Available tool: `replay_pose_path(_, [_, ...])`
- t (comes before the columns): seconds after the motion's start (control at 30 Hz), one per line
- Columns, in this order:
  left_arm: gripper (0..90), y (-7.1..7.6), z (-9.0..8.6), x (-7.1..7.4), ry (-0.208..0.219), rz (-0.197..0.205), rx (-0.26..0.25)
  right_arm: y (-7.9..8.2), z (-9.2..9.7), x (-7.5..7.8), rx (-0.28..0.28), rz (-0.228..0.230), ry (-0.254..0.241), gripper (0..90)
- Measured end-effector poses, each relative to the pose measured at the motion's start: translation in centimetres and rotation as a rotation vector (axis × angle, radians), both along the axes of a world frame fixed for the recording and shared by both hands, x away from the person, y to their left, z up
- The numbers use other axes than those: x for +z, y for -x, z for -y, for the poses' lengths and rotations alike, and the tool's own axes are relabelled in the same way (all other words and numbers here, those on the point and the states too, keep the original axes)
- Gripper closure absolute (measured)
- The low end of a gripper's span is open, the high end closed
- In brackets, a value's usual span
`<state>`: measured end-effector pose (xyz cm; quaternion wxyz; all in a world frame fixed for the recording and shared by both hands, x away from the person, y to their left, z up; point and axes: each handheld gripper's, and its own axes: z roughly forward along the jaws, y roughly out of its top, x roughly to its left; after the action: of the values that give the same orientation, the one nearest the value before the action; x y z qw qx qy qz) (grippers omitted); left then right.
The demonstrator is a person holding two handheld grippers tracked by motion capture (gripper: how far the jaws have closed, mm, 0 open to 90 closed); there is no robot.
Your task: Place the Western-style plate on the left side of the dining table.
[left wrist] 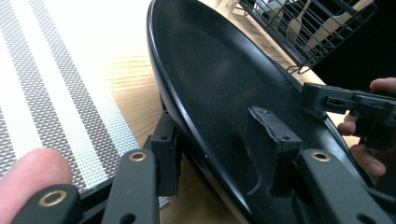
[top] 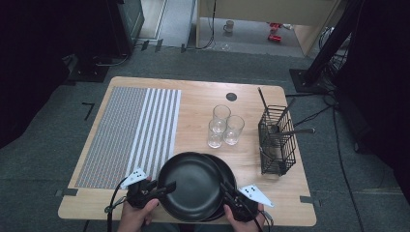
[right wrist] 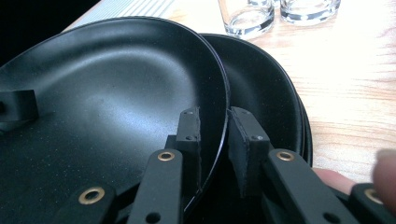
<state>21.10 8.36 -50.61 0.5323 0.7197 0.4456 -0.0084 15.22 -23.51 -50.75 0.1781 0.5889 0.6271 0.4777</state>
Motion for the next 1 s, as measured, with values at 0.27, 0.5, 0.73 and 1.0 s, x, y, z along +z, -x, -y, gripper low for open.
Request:
replay_pose_path(0.27, [58.0,-0.5,-1.0,0.4,0.0,-0.03,0.003,0.0,-0.8,0.3,0.023,-0.024,0.03,75.5])
replay_pose_path(0.5, [59.2,-0.8,-1.9,0.7,-0.003,-0.043,0.01,-0.1,-1.6,0.3,0.06,-0.027,0.031,75.2])
replay_pose_path(0.73, [58.9,-0.8,-2.1,0.8,-0.019,-0.017,0.002,-0.2,-1.5,0.2,0.064,-0.033,0.02,74.8])
replay_pose_path(1.0, [60.0,-1.0,-2.5,0.6,-0.001,-0.021,-0.01,-0.3,-1.3,0.1,0.067,-0.044,-0.004,73.3])
